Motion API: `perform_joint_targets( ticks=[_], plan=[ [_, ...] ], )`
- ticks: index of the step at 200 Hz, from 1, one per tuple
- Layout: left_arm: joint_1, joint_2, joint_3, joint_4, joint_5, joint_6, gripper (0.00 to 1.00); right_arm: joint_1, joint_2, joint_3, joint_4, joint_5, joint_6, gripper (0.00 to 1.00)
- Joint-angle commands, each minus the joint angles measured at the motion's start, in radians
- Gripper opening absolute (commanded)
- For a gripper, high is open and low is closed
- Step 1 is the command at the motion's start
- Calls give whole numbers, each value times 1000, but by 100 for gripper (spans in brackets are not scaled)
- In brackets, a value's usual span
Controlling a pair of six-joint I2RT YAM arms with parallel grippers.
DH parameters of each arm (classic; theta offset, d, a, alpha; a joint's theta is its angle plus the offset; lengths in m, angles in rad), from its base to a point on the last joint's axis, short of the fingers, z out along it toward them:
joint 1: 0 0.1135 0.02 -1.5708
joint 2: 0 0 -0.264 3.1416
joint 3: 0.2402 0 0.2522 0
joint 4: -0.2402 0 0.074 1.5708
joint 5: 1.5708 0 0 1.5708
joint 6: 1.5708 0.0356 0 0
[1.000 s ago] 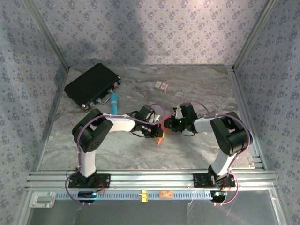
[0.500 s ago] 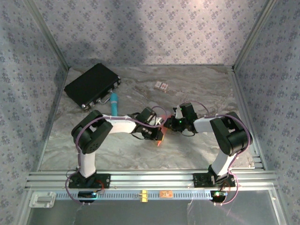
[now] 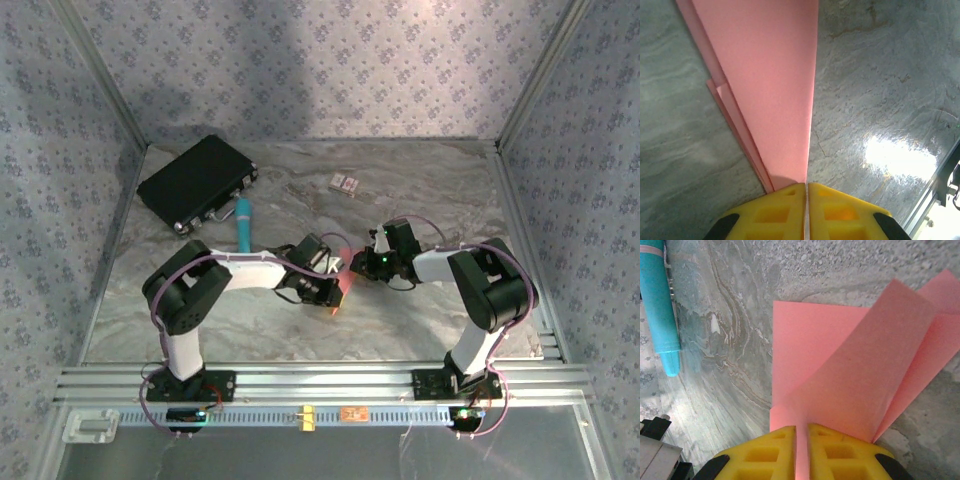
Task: Fold a paper plane with a square sheet of paper (pick it up from the middle)
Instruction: Fold the wing for the fifth time at the center of the table.
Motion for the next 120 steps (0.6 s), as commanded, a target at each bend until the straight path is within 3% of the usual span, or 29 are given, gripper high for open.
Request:
perform_joint_targets(
  ticks=[1,72,120],
  plan=[
    [-11,-28,-24,-68,11,13,12,20,61,-5,-110,95,-10,15],
    [-11,-126,-7,-29,6,-3,15,32,65,8,-136,118,-12,15],
    [-12,-54,72,-11,74,-8,16,32,71,19,-147,109,-19,15]
  ],
)
